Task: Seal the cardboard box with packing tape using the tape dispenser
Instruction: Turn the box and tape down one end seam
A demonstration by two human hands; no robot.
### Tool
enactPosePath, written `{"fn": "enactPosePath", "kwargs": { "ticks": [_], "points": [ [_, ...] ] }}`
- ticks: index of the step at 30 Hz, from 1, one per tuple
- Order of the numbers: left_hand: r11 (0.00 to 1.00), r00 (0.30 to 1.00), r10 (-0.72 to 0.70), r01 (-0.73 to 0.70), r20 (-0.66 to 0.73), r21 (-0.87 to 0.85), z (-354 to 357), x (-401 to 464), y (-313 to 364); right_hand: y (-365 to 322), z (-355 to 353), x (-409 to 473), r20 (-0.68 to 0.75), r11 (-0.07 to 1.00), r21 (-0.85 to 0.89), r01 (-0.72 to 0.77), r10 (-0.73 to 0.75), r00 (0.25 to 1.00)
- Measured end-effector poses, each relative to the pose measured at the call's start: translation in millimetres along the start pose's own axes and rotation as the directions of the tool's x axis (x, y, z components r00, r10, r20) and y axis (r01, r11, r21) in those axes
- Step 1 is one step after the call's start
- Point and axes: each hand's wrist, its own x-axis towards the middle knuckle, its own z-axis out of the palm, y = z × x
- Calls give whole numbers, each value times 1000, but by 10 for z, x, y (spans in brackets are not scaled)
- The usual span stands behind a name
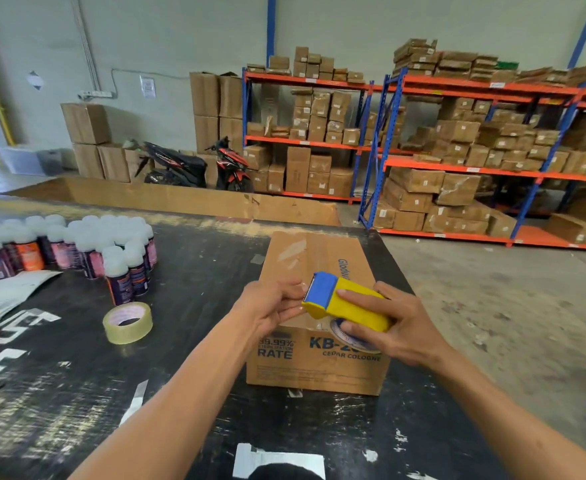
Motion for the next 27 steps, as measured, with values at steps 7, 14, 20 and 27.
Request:
{"fn": "enactPosePath", "kwargs": {
  "ticks": [7,14,20,27],
  "points": [
    [982,971,186,-188,-150,-1,-528,31,77,154,-330,112,188,995,-74,-72,85,978],
    [823,806,522,-392,-279,410,-595,179,-517,136,-105,199,397,949,-316,22,111,911],
    [773,757,579,-393,-301,499,-705,226,-726,87,40,232,457,897,-431,99,122,881],
    [781,735,579,-375,-353,499,-708,279,-765,-25,146,311,520,870,-476,126,163,838]
  ]
}}
